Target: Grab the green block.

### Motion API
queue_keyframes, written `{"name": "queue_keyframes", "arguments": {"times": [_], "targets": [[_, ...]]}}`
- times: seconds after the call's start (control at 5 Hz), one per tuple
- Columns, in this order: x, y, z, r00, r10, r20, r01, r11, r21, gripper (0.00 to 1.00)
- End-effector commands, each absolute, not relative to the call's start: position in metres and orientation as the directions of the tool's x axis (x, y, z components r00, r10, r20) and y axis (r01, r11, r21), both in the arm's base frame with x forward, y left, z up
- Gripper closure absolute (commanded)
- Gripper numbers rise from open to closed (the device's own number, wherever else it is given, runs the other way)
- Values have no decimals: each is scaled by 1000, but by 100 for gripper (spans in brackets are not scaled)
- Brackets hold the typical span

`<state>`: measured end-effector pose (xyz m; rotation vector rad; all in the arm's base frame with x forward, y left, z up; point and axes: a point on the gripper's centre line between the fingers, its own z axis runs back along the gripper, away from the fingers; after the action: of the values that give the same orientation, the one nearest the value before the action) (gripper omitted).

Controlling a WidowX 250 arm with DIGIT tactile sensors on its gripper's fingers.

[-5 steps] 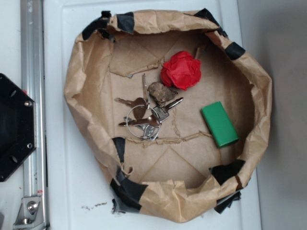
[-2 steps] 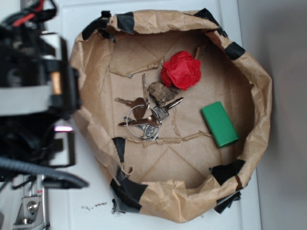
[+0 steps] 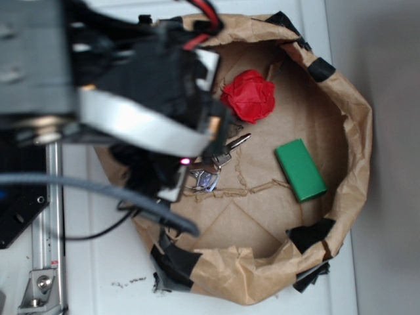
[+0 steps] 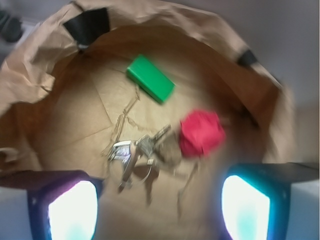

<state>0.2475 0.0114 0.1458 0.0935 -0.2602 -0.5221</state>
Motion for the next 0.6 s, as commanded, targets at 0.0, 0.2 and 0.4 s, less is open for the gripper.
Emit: {"name": "queue_keyframes", "arguments": {"times": [0.0,0.2,0.4], "targets": [[293,1,122,680,-676,284,612,736,290,0],[311,-17,94,643,-712,282,664,702,257,0],[333,-29,69,610,-735,296,711,672,204,0]]}}
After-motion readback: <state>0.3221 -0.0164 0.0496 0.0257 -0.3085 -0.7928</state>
